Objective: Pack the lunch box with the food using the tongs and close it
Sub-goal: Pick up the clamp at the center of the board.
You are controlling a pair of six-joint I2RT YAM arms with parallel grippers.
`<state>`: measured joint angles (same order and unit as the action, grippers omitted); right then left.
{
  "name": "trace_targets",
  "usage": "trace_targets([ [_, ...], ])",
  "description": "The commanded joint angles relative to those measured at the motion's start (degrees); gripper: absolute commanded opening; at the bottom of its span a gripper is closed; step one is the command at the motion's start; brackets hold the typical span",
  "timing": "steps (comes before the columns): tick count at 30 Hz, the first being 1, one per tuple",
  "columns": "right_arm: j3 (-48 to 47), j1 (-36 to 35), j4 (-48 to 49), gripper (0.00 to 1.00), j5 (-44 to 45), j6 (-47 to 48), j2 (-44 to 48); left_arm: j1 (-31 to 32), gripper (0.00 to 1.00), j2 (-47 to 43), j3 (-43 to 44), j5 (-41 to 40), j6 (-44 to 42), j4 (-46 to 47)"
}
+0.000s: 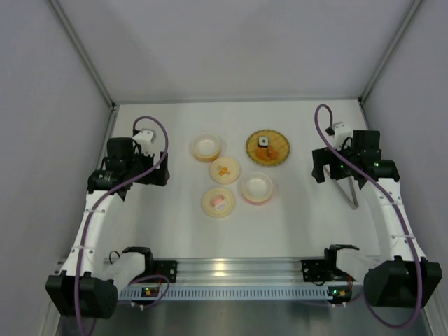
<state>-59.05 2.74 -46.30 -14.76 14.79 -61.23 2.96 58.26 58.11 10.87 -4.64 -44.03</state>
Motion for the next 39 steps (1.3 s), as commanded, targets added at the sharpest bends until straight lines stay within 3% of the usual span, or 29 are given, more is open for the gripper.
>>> trace_targets([
  [1, -1.16, 1.04, 0.95, 0.99, 0.79, -0.2, 0.68, 0.11, 0.98, 0.0, 1.92, 1.08, -0.98, 2.2],
  [10, -1.95, 1.04, 0.25, 0.99, 2.1, 0.51, -0.47, 0.11, 0.98, 1.68, 2.89, 0.73, -2.83, 1.32],
  [17, -3.88, 1.3, -5.8, 0.99, 13.24, 8.4, -5.81, 0.11, 0.98, 3.35, 3.24, 2.3, -4.06, 0.61],
  [25, -5.02, 4.9, -12.58, 0.99, 19.59, 12.81, -12.14, 0.11, 0.98, 4.76, 2.1, 5.65, -5.55, 1.31],
  [31, -7.49, 11.31, -14.08, 0.99, 18.37, 17.38, -21.01, 0.11, 0.98, 5.46, 1.92, 5.56, -7.48, 2.02],
  [39, -9.07, 11.67, -10.83, 0.99, 17.05, 17.65, -30.69, 0.11, 0.98, 6.6, 0.61, 4.78, -9.68, 3.34],
])
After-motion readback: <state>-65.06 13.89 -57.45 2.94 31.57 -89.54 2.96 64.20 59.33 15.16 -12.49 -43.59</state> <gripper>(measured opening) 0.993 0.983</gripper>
